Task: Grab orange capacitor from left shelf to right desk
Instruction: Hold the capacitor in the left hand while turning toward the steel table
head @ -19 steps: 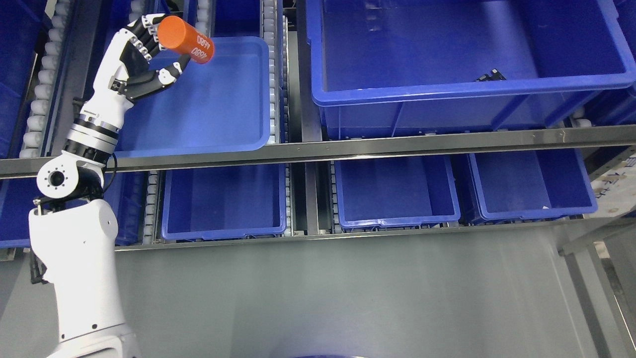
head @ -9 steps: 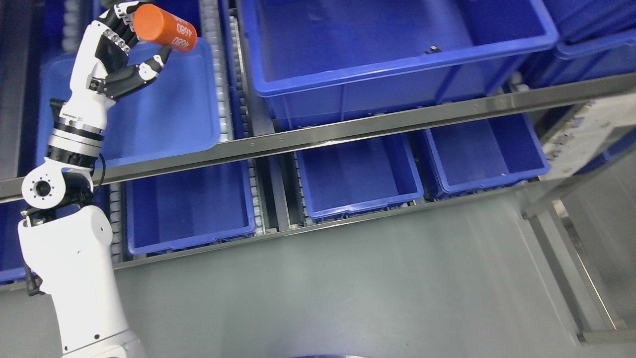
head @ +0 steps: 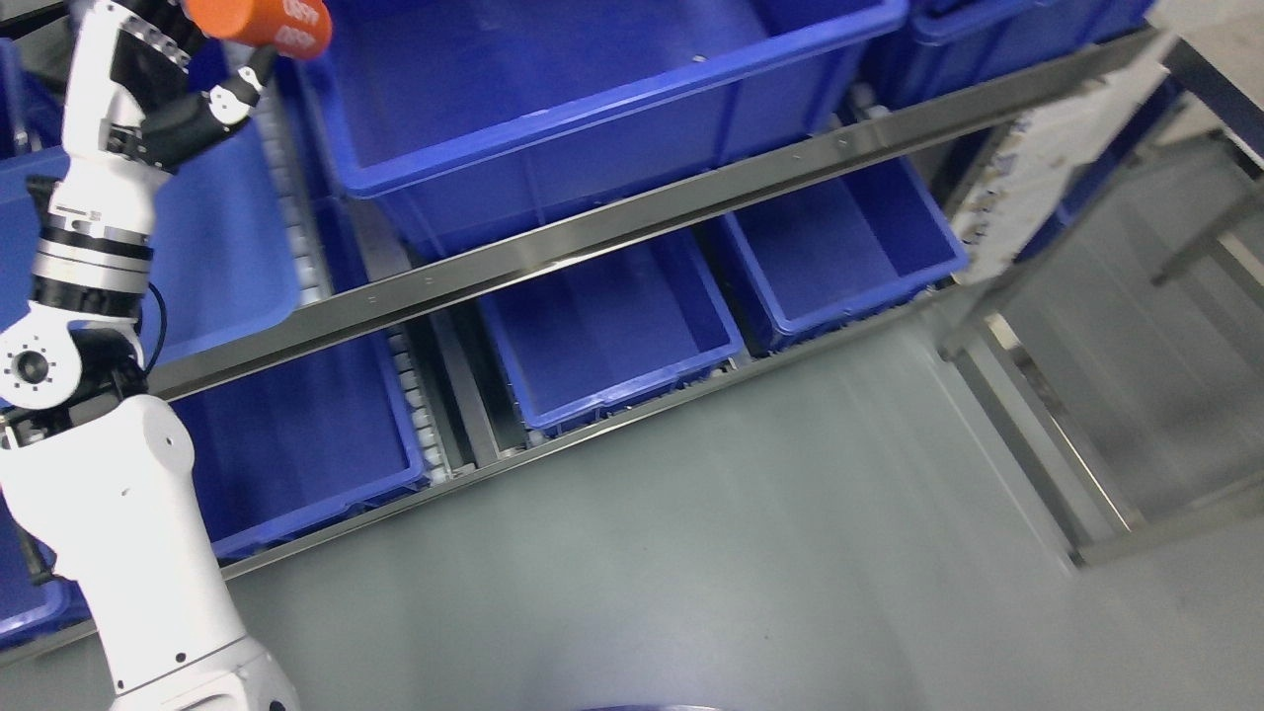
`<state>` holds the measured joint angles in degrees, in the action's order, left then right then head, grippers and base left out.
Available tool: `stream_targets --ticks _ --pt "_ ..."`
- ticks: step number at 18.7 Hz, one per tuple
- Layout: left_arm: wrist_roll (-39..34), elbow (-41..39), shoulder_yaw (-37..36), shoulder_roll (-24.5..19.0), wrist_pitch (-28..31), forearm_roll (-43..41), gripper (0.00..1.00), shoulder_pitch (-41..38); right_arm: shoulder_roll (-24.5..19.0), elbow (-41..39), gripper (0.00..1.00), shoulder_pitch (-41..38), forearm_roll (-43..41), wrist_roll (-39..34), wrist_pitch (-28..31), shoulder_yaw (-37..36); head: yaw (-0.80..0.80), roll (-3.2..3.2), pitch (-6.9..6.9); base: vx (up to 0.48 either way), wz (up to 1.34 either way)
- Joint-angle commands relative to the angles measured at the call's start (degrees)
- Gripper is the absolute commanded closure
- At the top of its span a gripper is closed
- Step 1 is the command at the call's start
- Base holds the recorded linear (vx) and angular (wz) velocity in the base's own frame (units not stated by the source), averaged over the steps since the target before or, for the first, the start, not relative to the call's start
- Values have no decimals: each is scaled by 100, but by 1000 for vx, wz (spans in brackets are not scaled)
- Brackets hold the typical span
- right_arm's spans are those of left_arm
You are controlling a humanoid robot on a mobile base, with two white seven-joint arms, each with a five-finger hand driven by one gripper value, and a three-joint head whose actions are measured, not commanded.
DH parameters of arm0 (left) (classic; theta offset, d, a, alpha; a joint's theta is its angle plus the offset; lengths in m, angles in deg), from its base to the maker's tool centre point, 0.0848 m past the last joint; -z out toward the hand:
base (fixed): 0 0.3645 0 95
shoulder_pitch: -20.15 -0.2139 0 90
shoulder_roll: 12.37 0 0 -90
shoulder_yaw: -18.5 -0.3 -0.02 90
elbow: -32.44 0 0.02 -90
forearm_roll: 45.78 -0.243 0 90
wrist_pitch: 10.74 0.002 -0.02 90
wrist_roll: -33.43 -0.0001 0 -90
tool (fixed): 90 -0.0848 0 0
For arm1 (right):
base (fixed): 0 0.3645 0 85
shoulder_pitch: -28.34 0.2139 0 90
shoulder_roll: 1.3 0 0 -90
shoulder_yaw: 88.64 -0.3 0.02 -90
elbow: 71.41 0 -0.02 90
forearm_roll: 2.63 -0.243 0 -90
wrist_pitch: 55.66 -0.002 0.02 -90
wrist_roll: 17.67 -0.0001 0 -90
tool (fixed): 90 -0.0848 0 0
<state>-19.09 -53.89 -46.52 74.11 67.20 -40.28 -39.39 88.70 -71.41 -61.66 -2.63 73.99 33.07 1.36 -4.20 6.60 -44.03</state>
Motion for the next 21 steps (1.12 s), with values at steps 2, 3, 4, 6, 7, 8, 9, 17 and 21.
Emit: stream_targets --ticks 2,3,4,6,7,8,9,17,21 --pt "14 -306 411 -105 37 171 83 285 100 -100 0 -114 26 1 -5 -70 0 0 0 -68 -444" --pt "14 -306 350 -105 37 171 83 293 100 -100 0 -114 26 1 -5 -70 0 0 0 -65 -419" --pt "14 -306 245 -97 46 171 83 276 100 -100 0 -114 26 1 -5 -70 0 0 0 -65 -419" --pt "14 -306 78 -62 46 188 83 276 100 -100 0 -114 26 1 -5 -70 0 0 0 -59 -424" --pt "14 -306 8 -53 46 206 83 276 100 -100 0 -114 26 1 -5 -70 0 0 0 -58 -392" --pt "14 -306 -106 -44 46 241 83 276 100 -100 0 -114 26 1 -5 -70 0 0 0 -58 -392" --pt "14 -306 -177 -35 46 276 83 276 100 -100 0 -114 26 1 -5 -70 0 0 0 -57 -391" --pt "128 -359 -362 0 46 470 82 293 100 -100 0 -114 26 1 -5 -70 0 0 0 -52 -383" --pt "137 -359 -459 9 55 601 82 293 100 -100 0 -114 26 1 -5 -70 0 0 -1 -44 -379"
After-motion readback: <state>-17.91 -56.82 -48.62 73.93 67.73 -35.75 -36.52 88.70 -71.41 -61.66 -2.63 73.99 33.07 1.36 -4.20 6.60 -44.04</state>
